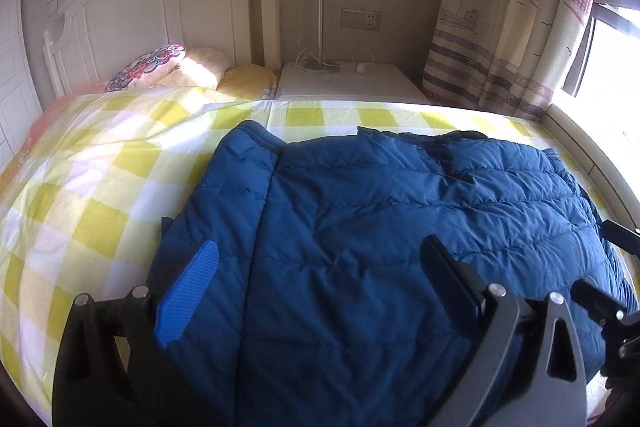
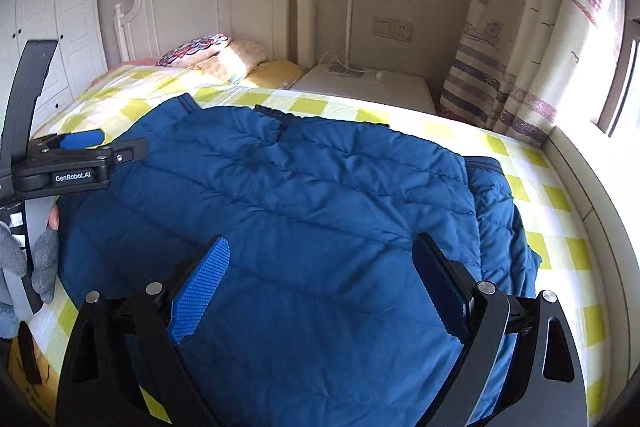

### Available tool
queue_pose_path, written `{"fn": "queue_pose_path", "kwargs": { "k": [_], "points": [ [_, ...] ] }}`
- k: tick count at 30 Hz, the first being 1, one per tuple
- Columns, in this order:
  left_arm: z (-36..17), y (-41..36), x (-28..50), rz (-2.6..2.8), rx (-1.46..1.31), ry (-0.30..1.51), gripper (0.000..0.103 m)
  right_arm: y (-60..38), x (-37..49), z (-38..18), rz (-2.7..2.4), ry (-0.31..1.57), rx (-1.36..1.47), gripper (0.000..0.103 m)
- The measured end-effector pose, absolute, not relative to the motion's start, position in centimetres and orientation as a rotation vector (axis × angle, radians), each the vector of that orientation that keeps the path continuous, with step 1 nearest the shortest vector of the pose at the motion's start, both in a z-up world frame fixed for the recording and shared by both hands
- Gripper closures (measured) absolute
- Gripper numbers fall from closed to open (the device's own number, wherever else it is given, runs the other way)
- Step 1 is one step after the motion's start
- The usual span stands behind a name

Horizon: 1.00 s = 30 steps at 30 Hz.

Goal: Fold large clothes
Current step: 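Press the folded jacket bundle flat with both grippers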

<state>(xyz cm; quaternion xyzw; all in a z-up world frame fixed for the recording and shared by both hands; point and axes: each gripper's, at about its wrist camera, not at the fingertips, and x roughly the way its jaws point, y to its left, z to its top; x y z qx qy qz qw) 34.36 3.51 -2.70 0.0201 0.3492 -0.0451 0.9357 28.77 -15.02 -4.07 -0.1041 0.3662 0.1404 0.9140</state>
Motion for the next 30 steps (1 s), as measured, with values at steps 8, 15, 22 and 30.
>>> {"fn": "queue_pose_path", "kwargs": {
  "k": [8,15,22,30],
  "points": [
    [-6.8,1.7,33.4,-0.069,0.157,0.761,0.002,-16.1,27.7,-5.6,0.261,0.751,-0.190,0.013],
    [-7.2,10.4,30.3,0.019,0.028,0.742,0.002,-26.2,25.2,-7.3,0.148,0.728,0.042,0.012],
    [-6.1,11.0,28.4,0.051,-0.087,0.756,0.007,-24.4,22.8,-5.4,0.139,0.689,0.052,0.012],
    [-7.2,2.6,24.2,0.022,0.155,0.700,0.005,-18.7,21.0,-7.8,0.247,0.666,-0.166,0.011]
  ]
}}
